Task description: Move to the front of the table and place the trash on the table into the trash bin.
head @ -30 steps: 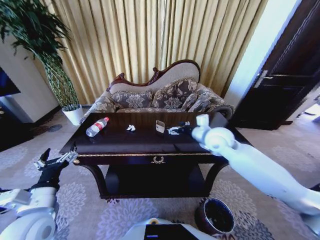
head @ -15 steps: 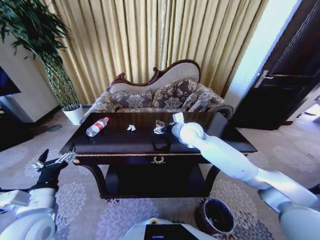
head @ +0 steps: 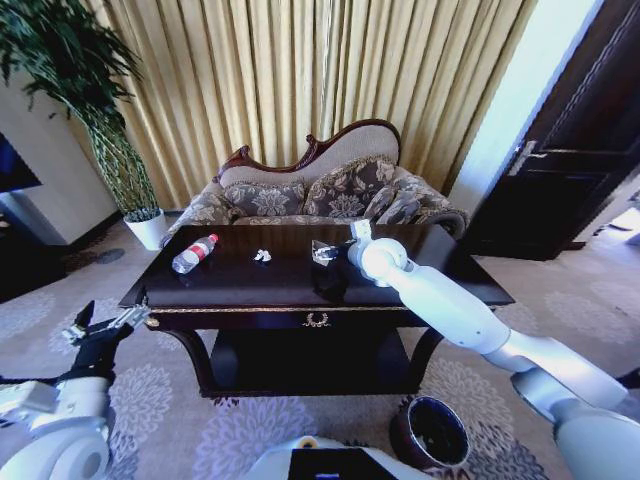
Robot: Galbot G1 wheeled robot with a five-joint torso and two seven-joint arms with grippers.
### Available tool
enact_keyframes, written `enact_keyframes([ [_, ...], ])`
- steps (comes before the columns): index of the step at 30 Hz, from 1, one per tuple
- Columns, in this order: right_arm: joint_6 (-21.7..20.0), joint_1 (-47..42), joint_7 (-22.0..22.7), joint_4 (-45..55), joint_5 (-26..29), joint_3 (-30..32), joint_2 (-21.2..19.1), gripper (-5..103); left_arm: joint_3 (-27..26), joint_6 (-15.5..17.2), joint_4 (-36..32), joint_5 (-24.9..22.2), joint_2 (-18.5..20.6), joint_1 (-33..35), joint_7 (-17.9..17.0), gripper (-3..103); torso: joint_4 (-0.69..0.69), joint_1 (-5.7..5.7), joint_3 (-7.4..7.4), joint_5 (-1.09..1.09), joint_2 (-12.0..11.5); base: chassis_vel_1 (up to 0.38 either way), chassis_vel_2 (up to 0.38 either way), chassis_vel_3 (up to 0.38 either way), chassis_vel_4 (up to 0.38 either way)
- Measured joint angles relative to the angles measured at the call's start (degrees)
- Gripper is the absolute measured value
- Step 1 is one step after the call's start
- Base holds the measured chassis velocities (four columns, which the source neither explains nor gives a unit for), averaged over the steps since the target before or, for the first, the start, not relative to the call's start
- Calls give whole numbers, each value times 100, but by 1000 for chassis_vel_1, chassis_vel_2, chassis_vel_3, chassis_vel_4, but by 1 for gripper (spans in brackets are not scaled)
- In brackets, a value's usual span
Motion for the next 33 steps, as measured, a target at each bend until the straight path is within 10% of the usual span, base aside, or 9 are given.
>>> enact_keyframes([
  [15, 8, -52, -106, -134, -136, -78, 8, 101, -53, -20, -3, -8, -7, 4, 3, 100, 1, -1, 0, 0, 0, 0, 0, 0, 0],
  [33, 29, -209, -264, -142, -378, 29, -57, 37, -11, -24, 20, -9, 34, -11, 9, 100, 0, 0, 0, 0, 0, 0, 0, 0, 0],
])
